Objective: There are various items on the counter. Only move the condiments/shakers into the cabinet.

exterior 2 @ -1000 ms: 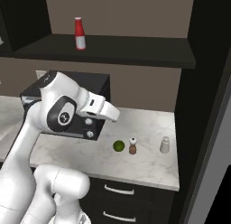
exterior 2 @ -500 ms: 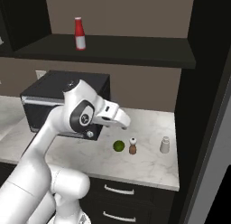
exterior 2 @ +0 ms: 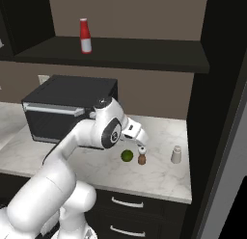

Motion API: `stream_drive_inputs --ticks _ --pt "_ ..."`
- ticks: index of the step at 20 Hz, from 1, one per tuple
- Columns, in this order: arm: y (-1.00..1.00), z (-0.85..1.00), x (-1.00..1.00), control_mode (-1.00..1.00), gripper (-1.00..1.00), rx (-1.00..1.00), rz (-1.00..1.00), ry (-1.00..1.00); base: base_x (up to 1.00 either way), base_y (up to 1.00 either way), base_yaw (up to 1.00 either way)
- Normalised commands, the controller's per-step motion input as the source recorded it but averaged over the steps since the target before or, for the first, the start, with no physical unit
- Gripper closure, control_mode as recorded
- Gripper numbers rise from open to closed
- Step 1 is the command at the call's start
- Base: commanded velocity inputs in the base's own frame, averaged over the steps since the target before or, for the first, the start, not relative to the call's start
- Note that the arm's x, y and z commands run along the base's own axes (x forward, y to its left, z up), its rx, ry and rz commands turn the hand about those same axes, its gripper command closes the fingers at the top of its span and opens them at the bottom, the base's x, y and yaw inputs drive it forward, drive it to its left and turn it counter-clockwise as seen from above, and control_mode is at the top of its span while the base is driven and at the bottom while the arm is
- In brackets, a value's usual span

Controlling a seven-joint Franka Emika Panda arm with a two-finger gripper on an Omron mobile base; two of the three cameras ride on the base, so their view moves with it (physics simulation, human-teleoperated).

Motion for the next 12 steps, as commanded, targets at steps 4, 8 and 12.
stream_drive_inputs --ticks 4,8,12 --pt "-0.19 -0.36 0.39 -1.0 -1.0 0.22 0.03 0.01 0.0 0.0 0.0" --pt "-0.04 -0.28 0.17 -1.0 -1.0 0.02 0.0 0.0 0.0 0.0 0.0" --pt "-0.08 -0.37 0.23 -1.0 -1.0 0.0 0.0 0.0 0.0 0.0 0.0"
